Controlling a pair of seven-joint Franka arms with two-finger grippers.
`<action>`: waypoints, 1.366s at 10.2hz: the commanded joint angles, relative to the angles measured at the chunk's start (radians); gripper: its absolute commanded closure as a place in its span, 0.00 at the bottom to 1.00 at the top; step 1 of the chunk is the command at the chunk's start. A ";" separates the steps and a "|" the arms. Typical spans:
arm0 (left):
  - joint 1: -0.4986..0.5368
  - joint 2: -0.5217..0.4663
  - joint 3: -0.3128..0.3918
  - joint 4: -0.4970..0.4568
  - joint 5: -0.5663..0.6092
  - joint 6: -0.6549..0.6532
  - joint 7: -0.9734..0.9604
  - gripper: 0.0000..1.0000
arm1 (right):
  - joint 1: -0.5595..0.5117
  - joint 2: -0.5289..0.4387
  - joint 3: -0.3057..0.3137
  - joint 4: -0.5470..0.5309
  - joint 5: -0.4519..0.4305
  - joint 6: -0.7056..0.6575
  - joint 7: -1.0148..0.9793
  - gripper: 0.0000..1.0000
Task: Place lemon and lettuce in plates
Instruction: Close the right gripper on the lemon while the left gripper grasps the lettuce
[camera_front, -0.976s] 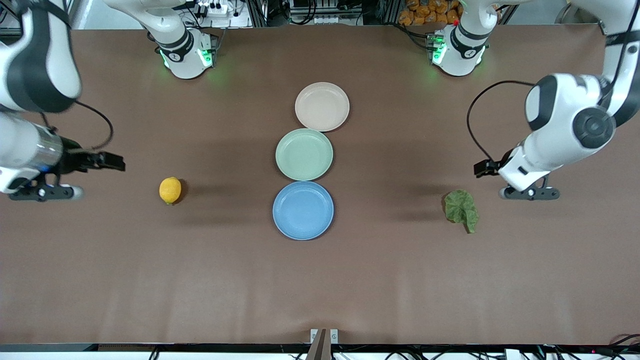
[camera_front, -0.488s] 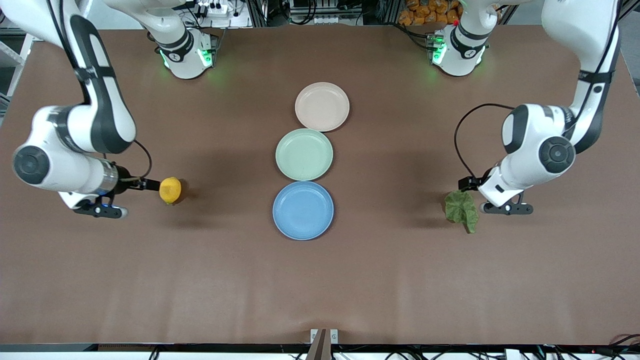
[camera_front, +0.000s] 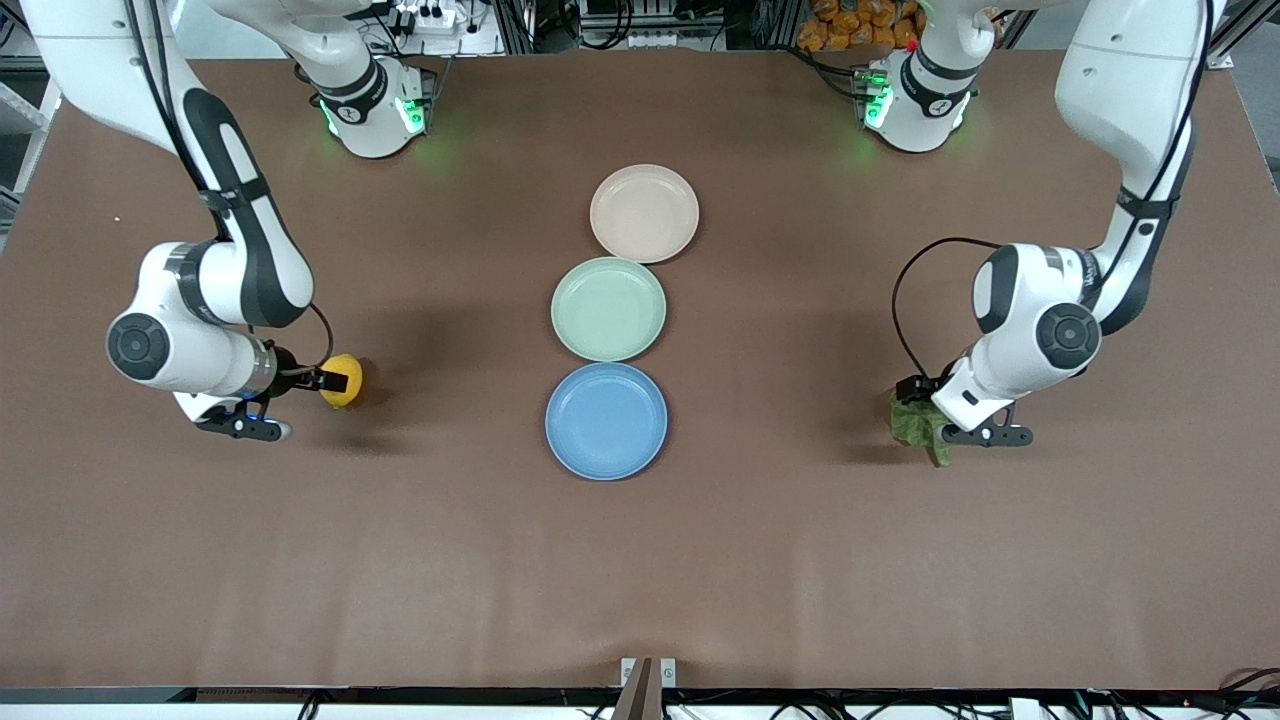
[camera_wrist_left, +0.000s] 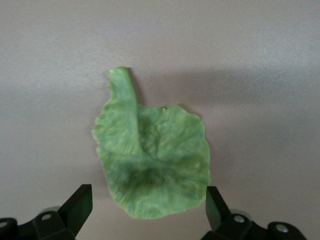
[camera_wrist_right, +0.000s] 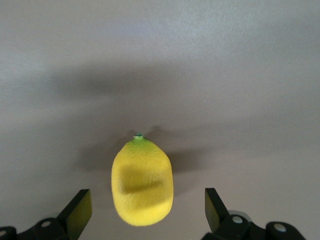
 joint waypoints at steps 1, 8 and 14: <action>-0.011 0.043 0.000 0.014 -0.006 0.058 -0.005 0.00 | -0.013 0.030 0.009 -0.017 0.017 0.038 0.000 0.00; -0.009 0.082 0.002 0.019 0.048 0.141 0.001 1.00 | 0.000 0.056 0.009 -0.017 0.075 0.049 -0.014 0.34; -0.069 -0.091 0.000 0.063 0.048 -0.097 -0.042 1.00 | 0.007 0.027 0.014 0.103 0.083 -0.135 -0.040 1.00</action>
